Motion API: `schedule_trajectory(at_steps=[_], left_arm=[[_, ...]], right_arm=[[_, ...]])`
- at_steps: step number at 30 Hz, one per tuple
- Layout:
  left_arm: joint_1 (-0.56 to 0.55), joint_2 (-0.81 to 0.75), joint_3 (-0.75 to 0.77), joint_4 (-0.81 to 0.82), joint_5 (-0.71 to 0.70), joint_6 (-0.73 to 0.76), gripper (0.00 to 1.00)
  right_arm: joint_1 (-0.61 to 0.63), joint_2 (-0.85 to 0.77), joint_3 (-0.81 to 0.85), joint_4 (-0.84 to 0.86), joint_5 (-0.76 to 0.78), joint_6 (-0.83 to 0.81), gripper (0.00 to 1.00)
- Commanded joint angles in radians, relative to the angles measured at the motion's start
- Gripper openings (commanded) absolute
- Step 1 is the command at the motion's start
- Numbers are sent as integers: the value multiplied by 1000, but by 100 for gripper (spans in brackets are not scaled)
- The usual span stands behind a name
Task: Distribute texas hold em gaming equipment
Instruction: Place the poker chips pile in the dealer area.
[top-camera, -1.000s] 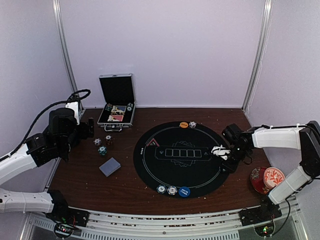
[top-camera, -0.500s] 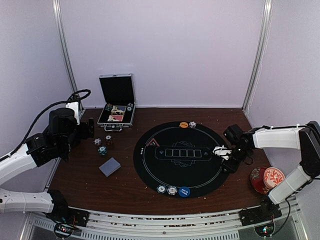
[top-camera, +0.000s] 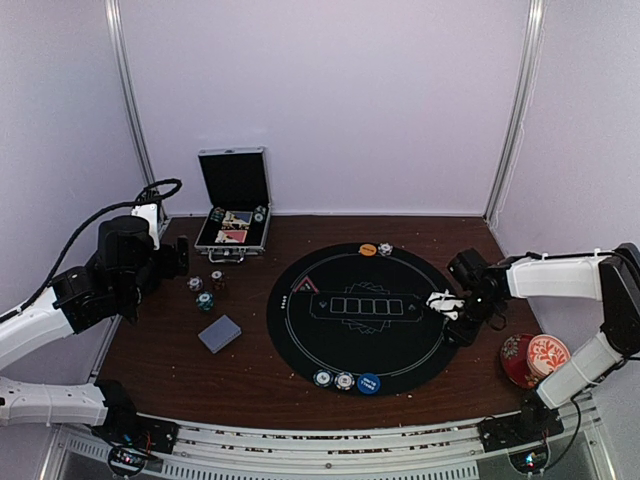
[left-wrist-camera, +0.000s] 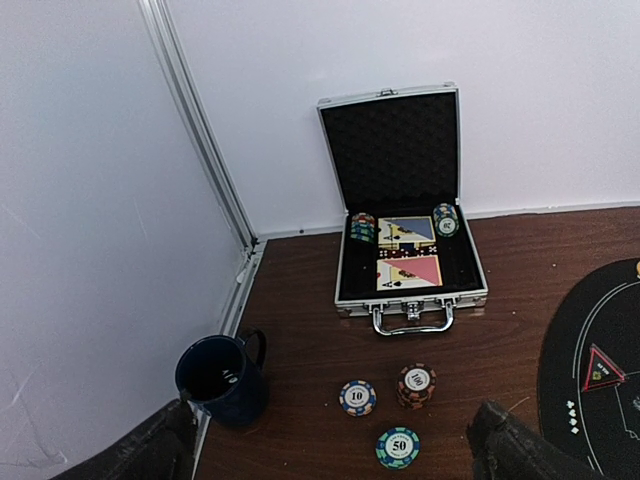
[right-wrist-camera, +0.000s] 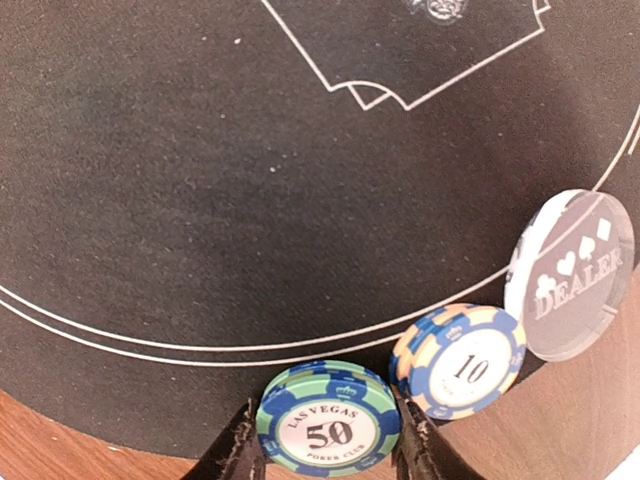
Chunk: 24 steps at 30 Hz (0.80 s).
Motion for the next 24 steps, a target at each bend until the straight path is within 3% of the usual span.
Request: schedule_trajectory(at_steps=[1, 19, 24], left_arm=[[7, 0, -2, 52, 13, 9, 98], [6, 11, -1, 50, 15, 14, 98], [5, 9, -2, 51, 12, 14, 98]], right_arm=[[-9, -38, -6, 23, 40, 9, 44], [-10, -76, 16, 1, -1, 8, 54], [-11, -55, 6, 6, 2, 2, 62]])
